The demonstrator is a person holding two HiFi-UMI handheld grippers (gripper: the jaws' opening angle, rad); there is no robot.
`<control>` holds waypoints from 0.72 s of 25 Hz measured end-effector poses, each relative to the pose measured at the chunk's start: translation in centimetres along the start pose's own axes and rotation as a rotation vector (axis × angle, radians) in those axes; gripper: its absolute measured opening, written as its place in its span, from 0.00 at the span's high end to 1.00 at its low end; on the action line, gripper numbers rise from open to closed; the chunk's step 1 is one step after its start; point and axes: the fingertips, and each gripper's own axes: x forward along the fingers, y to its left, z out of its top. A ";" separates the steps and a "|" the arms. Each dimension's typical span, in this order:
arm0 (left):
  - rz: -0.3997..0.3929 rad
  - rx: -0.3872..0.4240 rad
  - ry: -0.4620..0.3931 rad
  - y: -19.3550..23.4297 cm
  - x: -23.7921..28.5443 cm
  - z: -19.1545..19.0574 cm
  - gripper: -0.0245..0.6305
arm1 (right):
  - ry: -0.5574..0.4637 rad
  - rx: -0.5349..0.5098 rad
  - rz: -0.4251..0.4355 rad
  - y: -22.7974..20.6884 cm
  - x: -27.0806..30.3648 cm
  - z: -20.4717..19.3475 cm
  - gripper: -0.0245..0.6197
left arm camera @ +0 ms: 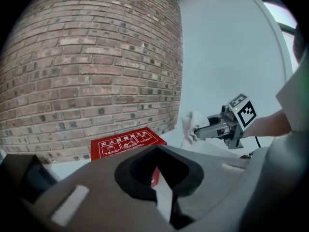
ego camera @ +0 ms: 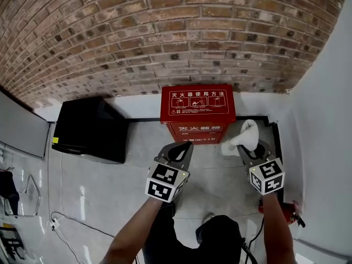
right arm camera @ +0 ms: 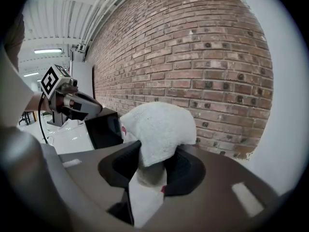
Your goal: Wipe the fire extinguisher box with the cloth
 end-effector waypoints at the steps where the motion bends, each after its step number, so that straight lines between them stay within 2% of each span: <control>1: -0.003 0.008 -0.001 0.8 1.5 -1.2 0.96 | -0.002 -0.016 0.001 -0.5 1.5 -0.9 0.72; 6: -0.028 0.069 -0.028 3.7 6.9 -5.5 0.96 | -0.045 -0.069 -0.001 -3.2 7.7 -3.8 0.72; 11: 0.001 0.133 -0.094 7.2 9.7 -6.4 0.96 | -0.115 -0.063 0.006 -6.4 11.5 -1.8 0.72; 14: 0.023 0.174 -0.106 8.7 10.7 -6.8 0.96 | -0.059 -0.070 0.005 -7.8 13.9 -1.6 0.72; 18: 0.025 0.177 -0.122 9.8 11.5 -7.4 0.96 | 0.098 -0.084 -0.031 -10.5 18.0 -2.9 0.72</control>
